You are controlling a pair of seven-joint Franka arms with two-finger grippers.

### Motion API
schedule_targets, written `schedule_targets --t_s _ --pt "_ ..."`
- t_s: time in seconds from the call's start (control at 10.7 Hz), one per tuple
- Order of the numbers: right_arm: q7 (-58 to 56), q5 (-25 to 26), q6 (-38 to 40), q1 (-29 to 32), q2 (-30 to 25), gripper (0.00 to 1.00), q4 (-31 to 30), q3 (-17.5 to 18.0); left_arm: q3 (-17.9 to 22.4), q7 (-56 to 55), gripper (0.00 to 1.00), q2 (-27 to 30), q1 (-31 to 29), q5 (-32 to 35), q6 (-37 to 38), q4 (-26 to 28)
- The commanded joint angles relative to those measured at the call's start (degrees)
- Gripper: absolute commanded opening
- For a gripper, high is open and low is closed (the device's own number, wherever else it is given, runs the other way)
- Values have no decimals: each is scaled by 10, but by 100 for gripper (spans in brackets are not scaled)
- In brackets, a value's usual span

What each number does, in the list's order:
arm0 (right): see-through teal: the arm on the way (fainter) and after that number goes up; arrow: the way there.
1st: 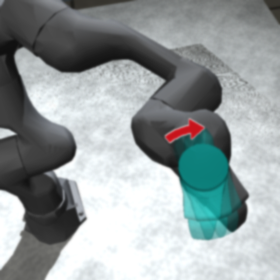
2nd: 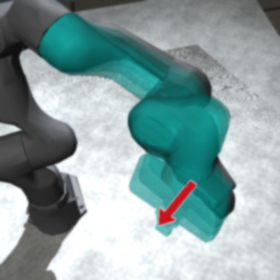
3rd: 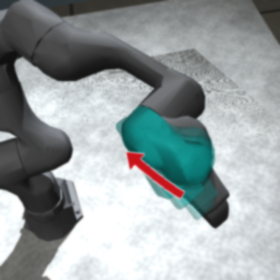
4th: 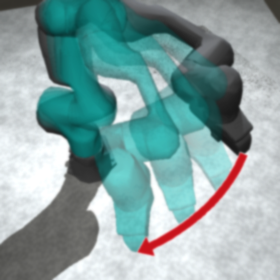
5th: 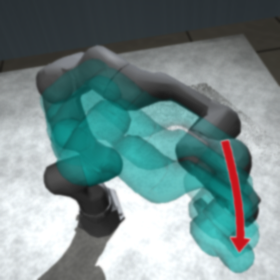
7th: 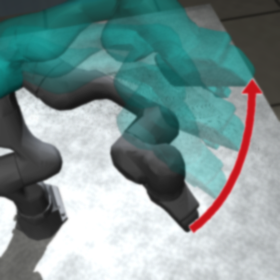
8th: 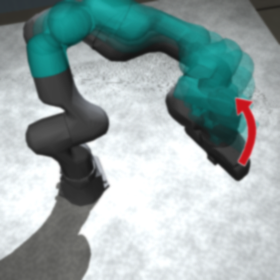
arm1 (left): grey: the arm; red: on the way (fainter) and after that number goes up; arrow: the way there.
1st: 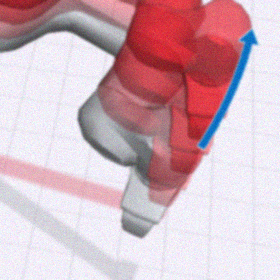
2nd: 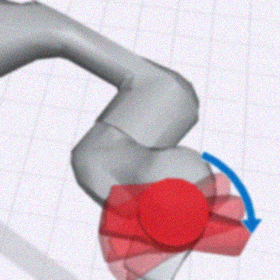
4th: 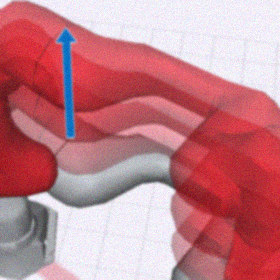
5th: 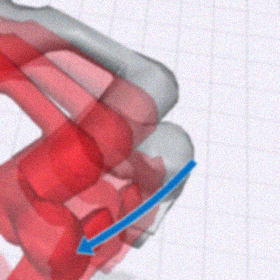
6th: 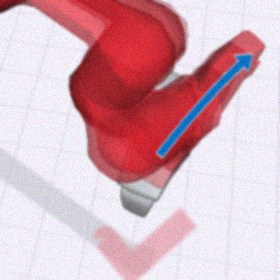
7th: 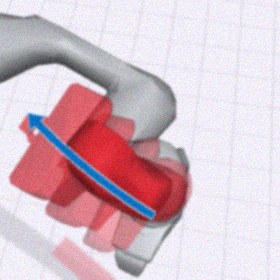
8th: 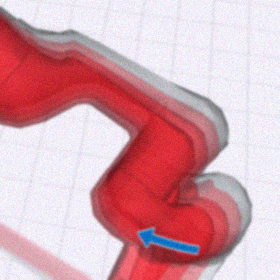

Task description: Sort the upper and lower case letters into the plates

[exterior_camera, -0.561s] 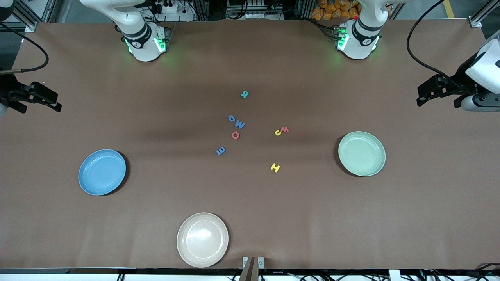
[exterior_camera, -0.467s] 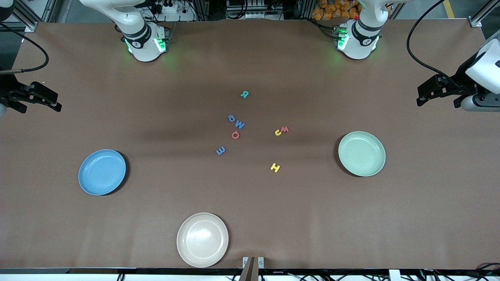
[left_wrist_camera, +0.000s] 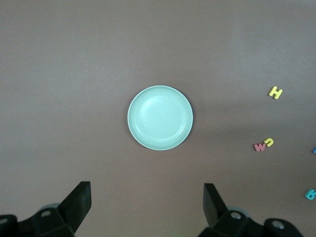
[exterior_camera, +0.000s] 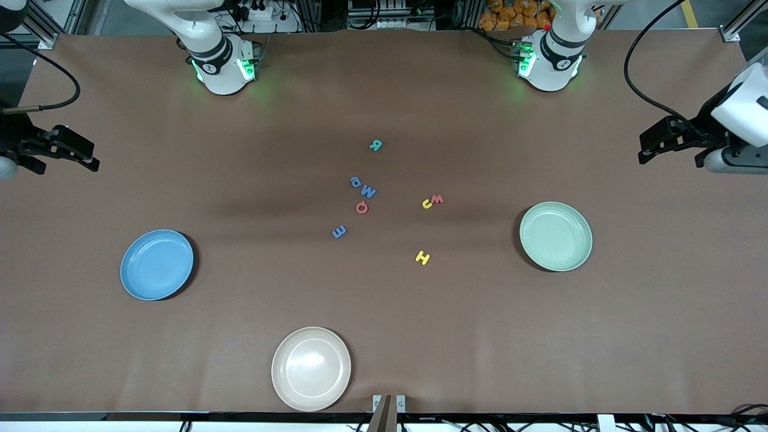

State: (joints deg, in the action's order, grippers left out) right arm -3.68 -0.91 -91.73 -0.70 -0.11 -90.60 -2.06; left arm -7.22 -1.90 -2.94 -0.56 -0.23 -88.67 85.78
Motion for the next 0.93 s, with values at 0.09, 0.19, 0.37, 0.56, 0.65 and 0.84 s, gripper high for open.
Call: schedule_targets --t_s 0.09,0.19,0.37,0.56,0.65,0.84 --pt "3 5 1 9 5 100 8 14 1 3 100 -55 70 8 -46 -1" --pt "5 4 0 -1 13 100 9 14 1 1 100 -73 89 8 -66 0" --pt "9 -2 -17 -13 34 100 9 14 1 -1 100 -109 117 8 -111 0" --pt "9 -3 -31 -32 71 100 9 14 1 -1 100 -146 150 12 -151 0" --pt "10 -3 -39 -46 89 100 9 14 1 -3 100 -162 167 30 -169 -1" --pt "13 -3 -75 -82 134 100 10 14 1 -15 100 -198 195 33 -199 -2"
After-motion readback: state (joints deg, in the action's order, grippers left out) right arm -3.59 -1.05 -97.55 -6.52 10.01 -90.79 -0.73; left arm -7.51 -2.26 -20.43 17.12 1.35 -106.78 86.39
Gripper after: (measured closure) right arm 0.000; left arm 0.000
